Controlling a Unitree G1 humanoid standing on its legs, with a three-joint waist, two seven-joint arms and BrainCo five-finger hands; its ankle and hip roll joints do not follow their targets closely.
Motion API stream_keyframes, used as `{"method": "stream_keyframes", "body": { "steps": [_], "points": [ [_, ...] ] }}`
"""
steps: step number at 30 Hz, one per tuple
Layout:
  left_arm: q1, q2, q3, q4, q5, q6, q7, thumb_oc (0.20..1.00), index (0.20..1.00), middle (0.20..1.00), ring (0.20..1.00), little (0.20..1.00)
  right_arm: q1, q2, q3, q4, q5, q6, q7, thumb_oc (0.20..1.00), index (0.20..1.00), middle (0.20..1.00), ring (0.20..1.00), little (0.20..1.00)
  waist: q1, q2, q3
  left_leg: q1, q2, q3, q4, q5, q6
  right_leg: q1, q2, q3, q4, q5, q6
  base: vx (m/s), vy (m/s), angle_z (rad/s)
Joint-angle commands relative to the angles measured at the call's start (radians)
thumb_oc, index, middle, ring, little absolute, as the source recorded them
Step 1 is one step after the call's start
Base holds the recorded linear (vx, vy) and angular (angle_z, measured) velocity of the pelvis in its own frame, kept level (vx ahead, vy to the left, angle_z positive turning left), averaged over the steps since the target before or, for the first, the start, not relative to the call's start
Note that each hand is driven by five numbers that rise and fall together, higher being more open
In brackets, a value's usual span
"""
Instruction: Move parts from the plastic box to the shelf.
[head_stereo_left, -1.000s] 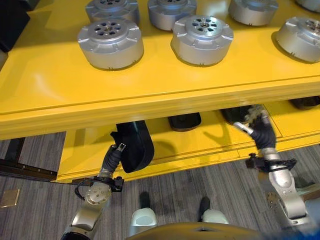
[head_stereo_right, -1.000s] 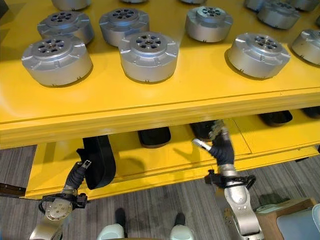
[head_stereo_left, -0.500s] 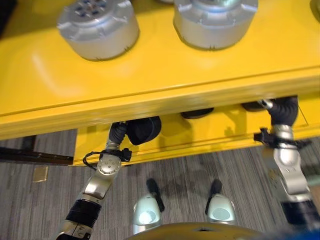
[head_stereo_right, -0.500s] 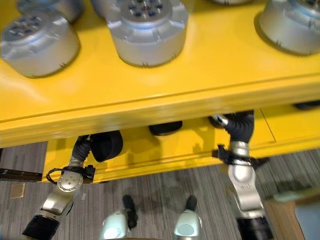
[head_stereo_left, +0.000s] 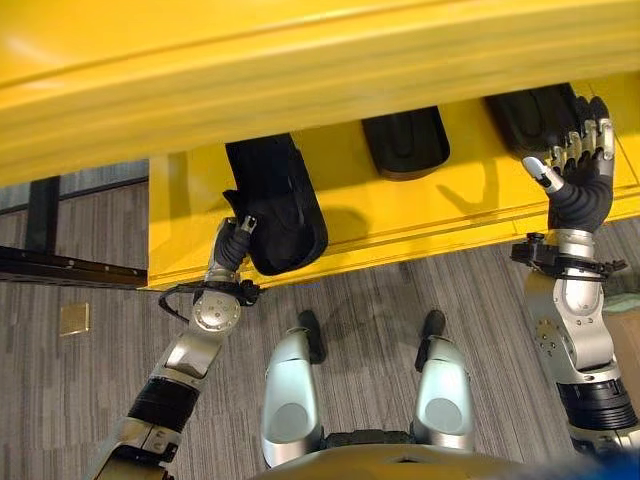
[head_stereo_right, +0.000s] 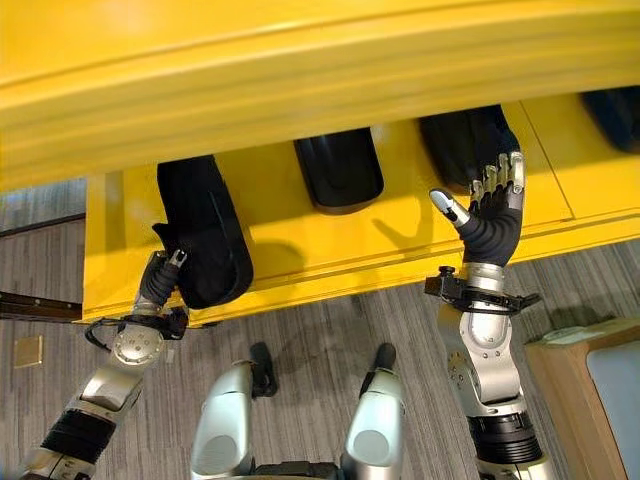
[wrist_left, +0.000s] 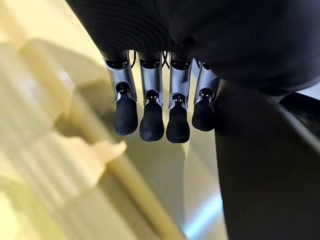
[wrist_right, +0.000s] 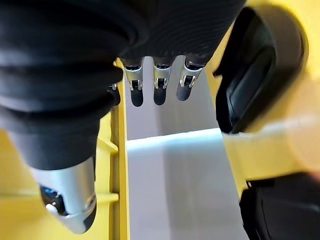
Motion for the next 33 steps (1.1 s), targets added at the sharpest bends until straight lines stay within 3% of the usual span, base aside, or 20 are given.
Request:
{"method": "stream_keyframes", "body": {
  "steps": [1, 10, 16, 19, 25, 33],
  "points": [
    [-0.003, 0.014, 0.038, -0.047, 0.011, -0.040, 0.043, 0.200, 0.200, 0.200, 0.200, 0.200, 0.022, 0.004, -0.046, -0.068, -0.028, -0.046, -0.005, 1.000, 1.000, 1.000, 1.000, 1.000, 0.010, -0.011, -0.069, 0.088, -0.007, 0.011, -0.010, -0.025, 0.014, -0.001, 0.008, 0.000, 0.144, -0.079, -0.003, -0.03, 0.003, -0.05],
    [-0.025, 0.020, 0.049, -0.037, 0.068, -0.014, 0.076, 0.200, 0.200, 0.200, 0.200, 0.200, -0.001, -0.019, -0.050, -0.073, -0.016, -0.015, 0.016, 1.000, 1.000, 1.000, 1.000, 1.000, 0.004, -0.003, -0.058, 0.020, 0.033, 0.006, 0.086, -0.056, 0.010, -0.081, -0.020, 0.016, 0.276, -0.124, -0.010, -0.05, -0.002, 0.00],
    [-0.064, 0.053, 0.061, 0.006, 0.149, 0.014, 0.109, 0.200, 0.200, 0.200, 0.200, 0.200, 0.000, -0.036, -0.040, -0.069, -0.024, 0.030, 0.045, 1.000, 1.000, 1.000, 1.000, 1.000, -0.011, 0.003, -0.074, 0.015, 0.032, 0.003, 0.122, -0.076, 0.012, -0.098, -0.028, 0.034, 0.319, -0.139, -0.010, 0.02, 0.022, 0.00],
    [-0.085, 0.081, 0.079, 0.017, 0.174, 0.009, 0.145, 0.200, 0.200, 0.200, 0.200, 0.200, 0.001, -0.048, -0.035, -0.067, -0.017, 0.055, 0.075, 1.000, 1.000, 1.000, 1.000, 1.000, -0.021, 0.009, -0.083, 0.026, 0.029, 0.006, 0.111, -0.070, 0.009, -0.098, -0.028, 0.043, 0.320, -0.137, -0.008, 0.07, 0.050, -0.03],
    [-0.183, 0.141, 0.094, 0.071, 0.199, 0.079, 0.175, 0.200, 0.200, 0.200, 0.200, 0.200, -0.025, -0.067, -0.011, -0.051, -0.018, 0.099, 0.113, 1.000, 1.000, 1.000, 1.000, 1.000, -0.038, 0.014, -0.098, 0.041, 0.039, 0.014, 0.063, -0.032, -0.010, -0.099, -0.023, 0.057, 0.305, -0.133, 0.001, 0.04, 0.032, -0.07],
    [-0.260, 0.206, 0.128, 0.151, 0.191, 0.122, 0.195, 0.200, 0.200, 0.200, 0.200, 0.200, -0.062, -0.096, -0.004, -0.042, 0.007, 0.172, 0.142, 1.000, 1.000, 1.000, 1.000, 1.000, -0.060, 0.019, -0.104, 0.044, 0.033, 0.024, 0.067, -0.035, -0.013, -0.111, -0.020, 0.075, 0.310, -0.135, -0.002, 0.03, 0.028, -0.08]
  ]
}}
